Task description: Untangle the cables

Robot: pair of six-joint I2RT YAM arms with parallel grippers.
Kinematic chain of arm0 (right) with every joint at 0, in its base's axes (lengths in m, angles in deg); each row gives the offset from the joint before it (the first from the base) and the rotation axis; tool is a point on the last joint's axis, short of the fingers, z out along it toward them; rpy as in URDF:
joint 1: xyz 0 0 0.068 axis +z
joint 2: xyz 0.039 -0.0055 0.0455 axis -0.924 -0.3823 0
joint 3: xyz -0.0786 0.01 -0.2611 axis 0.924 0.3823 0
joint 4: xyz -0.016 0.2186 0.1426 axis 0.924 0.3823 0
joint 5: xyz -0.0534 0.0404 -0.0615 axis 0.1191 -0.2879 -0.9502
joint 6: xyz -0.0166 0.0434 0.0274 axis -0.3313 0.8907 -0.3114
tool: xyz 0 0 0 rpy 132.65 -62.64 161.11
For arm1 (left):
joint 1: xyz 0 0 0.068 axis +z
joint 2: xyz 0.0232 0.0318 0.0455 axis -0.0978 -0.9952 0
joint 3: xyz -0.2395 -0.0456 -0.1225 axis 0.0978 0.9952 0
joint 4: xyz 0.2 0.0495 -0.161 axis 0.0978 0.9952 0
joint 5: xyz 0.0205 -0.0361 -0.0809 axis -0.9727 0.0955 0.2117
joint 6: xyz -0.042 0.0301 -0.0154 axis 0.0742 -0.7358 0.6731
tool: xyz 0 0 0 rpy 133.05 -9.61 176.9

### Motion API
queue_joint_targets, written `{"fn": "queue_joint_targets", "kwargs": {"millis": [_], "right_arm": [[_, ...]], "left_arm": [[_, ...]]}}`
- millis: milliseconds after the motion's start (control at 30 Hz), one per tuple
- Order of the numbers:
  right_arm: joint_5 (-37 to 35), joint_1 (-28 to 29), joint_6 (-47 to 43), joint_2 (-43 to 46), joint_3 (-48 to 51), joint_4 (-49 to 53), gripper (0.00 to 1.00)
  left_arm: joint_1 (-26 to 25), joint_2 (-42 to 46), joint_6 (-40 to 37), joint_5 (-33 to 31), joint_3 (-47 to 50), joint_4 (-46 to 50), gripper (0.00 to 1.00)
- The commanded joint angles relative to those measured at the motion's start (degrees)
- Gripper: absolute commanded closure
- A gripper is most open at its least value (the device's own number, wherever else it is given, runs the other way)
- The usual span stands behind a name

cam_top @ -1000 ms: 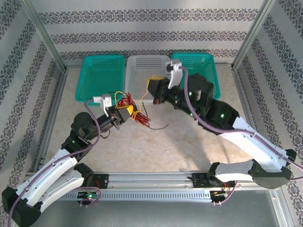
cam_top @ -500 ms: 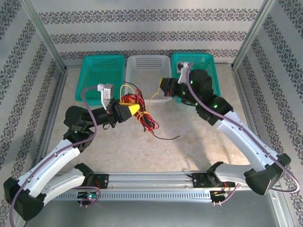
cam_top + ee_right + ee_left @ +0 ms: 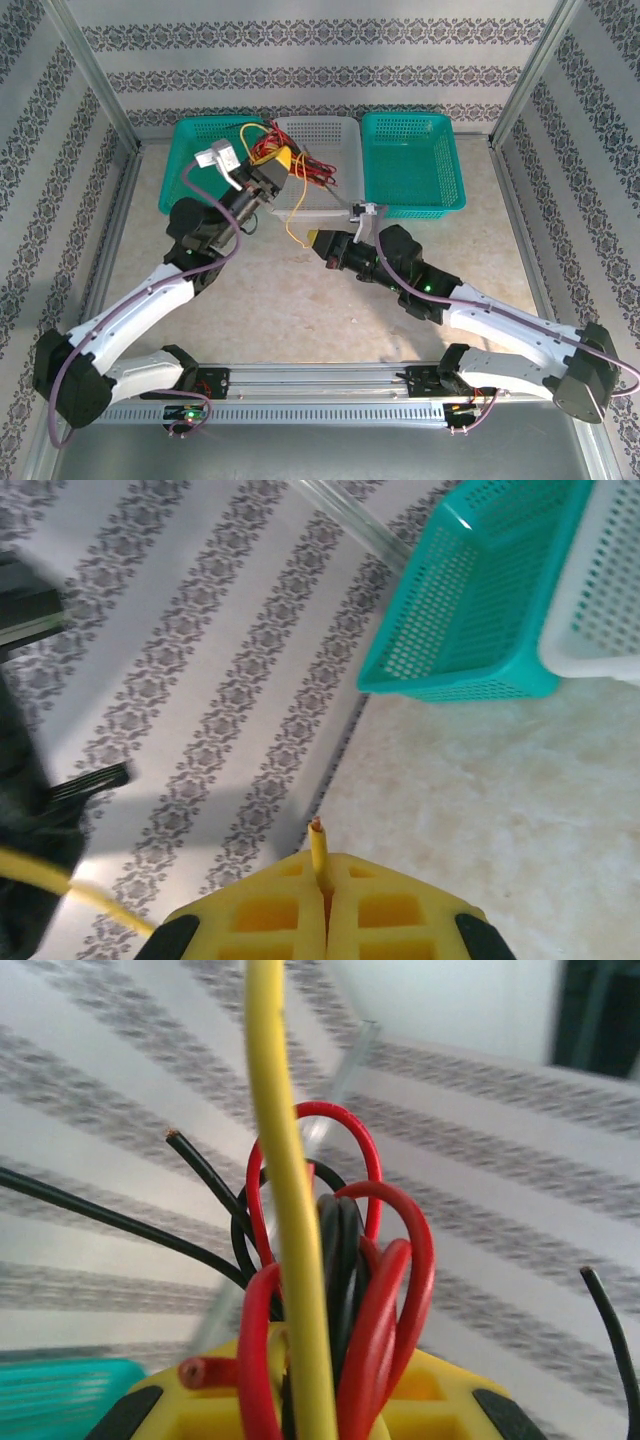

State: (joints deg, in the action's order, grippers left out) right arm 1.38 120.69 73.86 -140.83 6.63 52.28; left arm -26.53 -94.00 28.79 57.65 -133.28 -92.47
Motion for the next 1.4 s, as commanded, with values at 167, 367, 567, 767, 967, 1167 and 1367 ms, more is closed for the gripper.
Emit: {"fn": "queue_joint_targets", "kwargs": {"millis": [167, 367, 567, 767, 967, 1167, 1367], "right_arm": [[-8.0, 3.2, -7.7, 9.1, -10.1, 6.5, 1.00], [-18.0, 2.9, -23.3, 3.3, -34.3, 28.2, 1.00], [-18.3, -7.2, -29.4, -3.8, -50.9, 36.7, 1.00], [-7.7, -24.3, -23.1, -6.9, -51.2, 38.9, 1.00], [3.0, -32.1, -12.7, -6.3, -32.1, 31.0, 1.00], [2.1, -26.7, -5.2, -1.1, -10.1, 20.9, 1.00], [-0.8, -22.3, -1.5, 9.2, 3.6, 22.4, 1.00]], "left_arm": [[0.7, -0.9, -12.8, -11.0, 4.1, 15.0, 1.00], [1.2, 4.7, -6.7, 13.4, 11.7, 12.4, 1.00], [4.5, 9.8, 9.5, 34.6, 16.5, 1.0, 1.00], [5.5, 15.2, 22.0, 39.6, 16.2, -6.8, 1.00], [5.8, 14.6, 35.9, 31.8, 13.4, -24.8, 1.00], [6.6, 12.4, 32.9, 23.6, 8.9, -24.1, 1.00], [6.6, 22.3, 12.6, 2.4, 13.2, 1.6, 1.00]]}}
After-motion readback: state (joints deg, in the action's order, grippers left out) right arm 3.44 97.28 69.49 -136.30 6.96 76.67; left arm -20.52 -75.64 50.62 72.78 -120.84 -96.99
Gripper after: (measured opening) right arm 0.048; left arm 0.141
